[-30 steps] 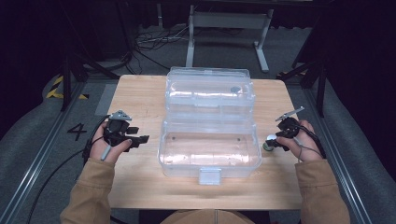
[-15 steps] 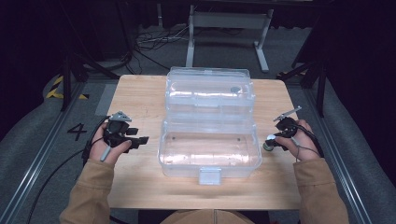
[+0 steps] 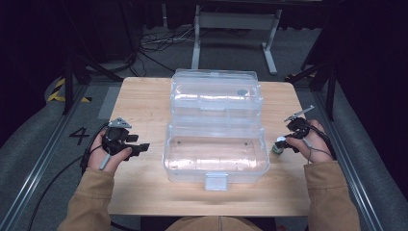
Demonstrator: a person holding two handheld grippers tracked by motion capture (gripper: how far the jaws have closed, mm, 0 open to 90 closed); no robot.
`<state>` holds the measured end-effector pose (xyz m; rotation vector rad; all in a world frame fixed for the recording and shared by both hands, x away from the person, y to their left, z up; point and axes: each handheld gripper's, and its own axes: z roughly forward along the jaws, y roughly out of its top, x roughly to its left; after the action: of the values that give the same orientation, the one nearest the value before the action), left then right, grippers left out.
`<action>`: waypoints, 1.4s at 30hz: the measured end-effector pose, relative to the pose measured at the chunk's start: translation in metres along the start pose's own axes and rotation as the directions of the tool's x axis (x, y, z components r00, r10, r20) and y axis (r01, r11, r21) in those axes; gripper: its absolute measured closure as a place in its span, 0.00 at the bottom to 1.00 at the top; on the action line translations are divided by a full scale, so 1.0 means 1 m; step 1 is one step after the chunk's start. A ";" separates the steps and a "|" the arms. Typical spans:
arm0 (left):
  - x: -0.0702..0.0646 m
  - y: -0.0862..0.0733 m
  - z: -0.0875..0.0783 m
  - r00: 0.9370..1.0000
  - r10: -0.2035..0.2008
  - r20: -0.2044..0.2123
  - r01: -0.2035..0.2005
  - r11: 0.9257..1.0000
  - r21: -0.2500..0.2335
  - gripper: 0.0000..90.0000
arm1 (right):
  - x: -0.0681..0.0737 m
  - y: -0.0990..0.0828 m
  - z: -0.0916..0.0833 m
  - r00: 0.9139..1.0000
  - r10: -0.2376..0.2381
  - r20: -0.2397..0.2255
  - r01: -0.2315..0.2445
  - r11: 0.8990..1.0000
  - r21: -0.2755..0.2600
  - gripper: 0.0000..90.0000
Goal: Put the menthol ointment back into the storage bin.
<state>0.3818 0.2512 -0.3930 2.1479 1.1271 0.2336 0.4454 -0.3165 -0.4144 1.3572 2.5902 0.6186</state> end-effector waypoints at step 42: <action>0.000 0.001 0.001 1.000 -0.003 0.010 0.003 1.000 0.007 0.44 | 0.029 0.016 -0.072 0.982 -0.188 -0.037 0.189 0.982 0.029 0.56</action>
<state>0.3836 0.2504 -0.3932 2.1510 1.1262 0.2176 0.4179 -0.3056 -0.3412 1.1010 2.7253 0.5759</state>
